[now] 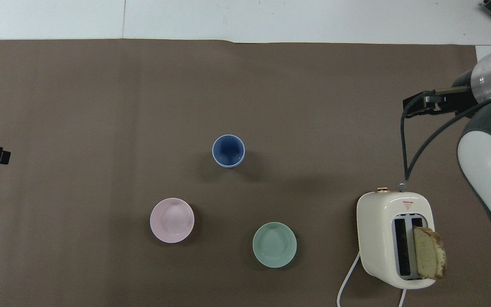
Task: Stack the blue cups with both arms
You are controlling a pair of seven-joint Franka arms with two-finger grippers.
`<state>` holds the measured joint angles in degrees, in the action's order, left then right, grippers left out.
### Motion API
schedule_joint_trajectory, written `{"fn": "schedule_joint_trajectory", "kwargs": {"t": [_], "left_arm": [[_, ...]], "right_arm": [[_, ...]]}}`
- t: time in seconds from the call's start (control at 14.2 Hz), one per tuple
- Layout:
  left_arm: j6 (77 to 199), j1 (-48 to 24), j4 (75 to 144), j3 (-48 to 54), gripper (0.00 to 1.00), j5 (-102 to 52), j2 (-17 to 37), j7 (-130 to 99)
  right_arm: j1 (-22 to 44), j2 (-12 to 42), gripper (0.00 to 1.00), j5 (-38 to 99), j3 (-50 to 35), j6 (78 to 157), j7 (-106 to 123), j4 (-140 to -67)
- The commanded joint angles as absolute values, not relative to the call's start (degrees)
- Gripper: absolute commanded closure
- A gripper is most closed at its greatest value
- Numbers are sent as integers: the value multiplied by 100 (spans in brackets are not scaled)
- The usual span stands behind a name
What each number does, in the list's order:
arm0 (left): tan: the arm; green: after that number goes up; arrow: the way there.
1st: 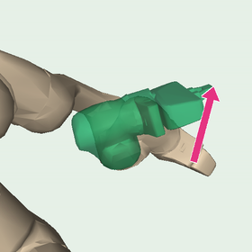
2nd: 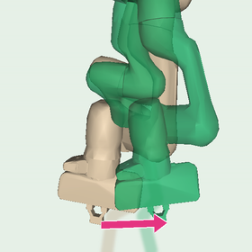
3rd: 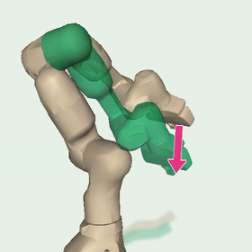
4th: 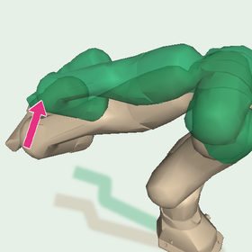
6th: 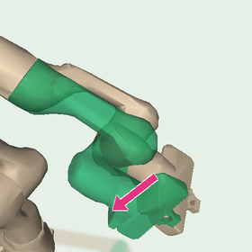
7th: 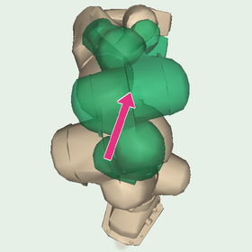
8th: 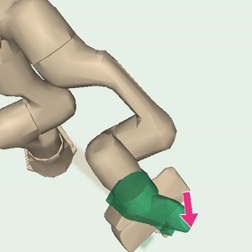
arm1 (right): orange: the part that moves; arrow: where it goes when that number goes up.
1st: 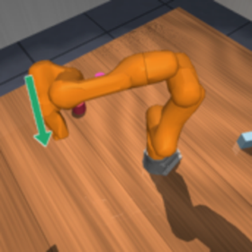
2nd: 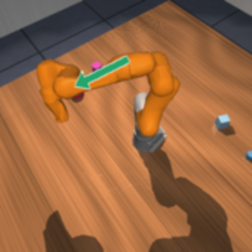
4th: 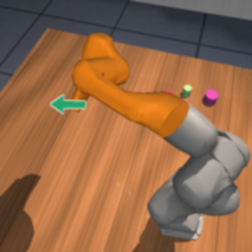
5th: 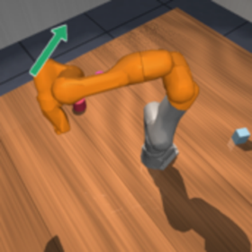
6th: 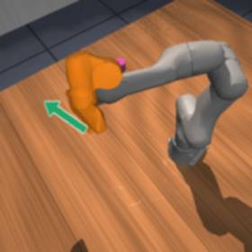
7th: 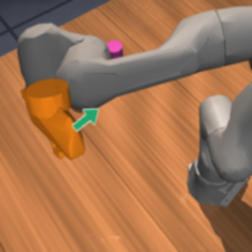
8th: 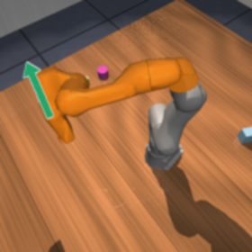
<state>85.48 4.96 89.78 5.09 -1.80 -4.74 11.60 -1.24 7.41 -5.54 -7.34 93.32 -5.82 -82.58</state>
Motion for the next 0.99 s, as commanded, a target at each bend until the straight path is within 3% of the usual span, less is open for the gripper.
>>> {"fn": "schedule_joint_trajectory", "kwargs": {"t": [0.0,0.92], "left_arm": [[8481,466,9044,510,0,-123,-545,1134],[8473,756,9070,703,0,-176,-510,1160]], "right_arm": [[-211,440,0,-404,-809,9142,-370,-8481],[-641,132,0,9,-800,8455,219,-8525]]}}
